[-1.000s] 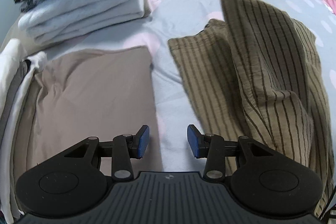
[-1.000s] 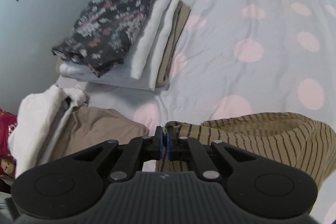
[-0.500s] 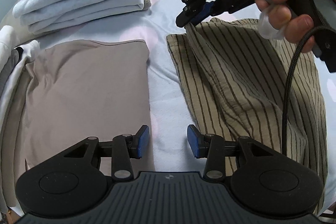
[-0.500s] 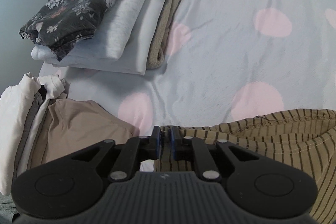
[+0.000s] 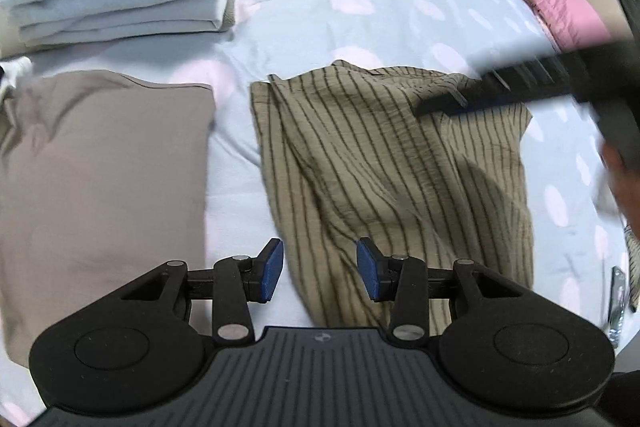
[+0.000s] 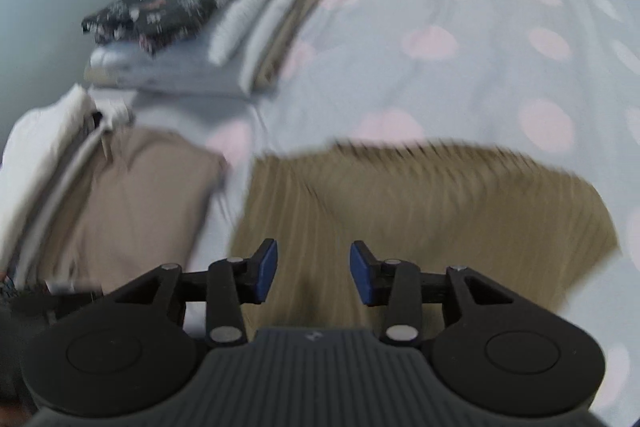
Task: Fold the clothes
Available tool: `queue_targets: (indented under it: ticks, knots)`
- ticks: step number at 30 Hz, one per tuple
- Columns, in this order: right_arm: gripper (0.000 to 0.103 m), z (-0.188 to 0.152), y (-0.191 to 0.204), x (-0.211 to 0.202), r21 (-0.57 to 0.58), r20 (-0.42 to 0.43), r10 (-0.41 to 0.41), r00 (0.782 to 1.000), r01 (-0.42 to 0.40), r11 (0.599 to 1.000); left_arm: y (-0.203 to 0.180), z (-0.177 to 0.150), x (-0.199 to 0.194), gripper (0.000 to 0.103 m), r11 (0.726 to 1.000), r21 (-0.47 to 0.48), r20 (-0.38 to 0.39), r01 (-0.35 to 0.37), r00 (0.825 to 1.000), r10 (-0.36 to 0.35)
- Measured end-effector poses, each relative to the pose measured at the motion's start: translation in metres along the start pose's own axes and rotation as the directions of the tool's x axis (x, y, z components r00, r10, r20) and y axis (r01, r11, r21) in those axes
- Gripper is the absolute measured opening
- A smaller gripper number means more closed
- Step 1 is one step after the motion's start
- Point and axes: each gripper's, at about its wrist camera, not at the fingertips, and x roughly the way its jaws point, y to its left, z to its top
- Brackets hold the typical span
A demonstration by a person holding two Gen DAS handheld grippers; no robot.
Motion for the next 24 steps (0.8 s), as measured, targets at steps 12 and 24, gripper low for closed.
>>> queue_targets:
  ticks: [12,24]
  knots:
    - [0.051,-0.166,-0.050,-0.061,0.113,0.025,-0.065,0.998,0.062,0.992,-0.013,-0.011,0.027,0.038,0.996,-0.058,-0.030,0.069,0.997,-0.071]
    - [0.052,-0.256,-0.039,-0.044,0.158,0.016,-0.064,0.998,0.061,0.986,-0.014,-0.021,0.038,0.000,0.994,-0.094,-0.036,0.060,0.997,-0.063]
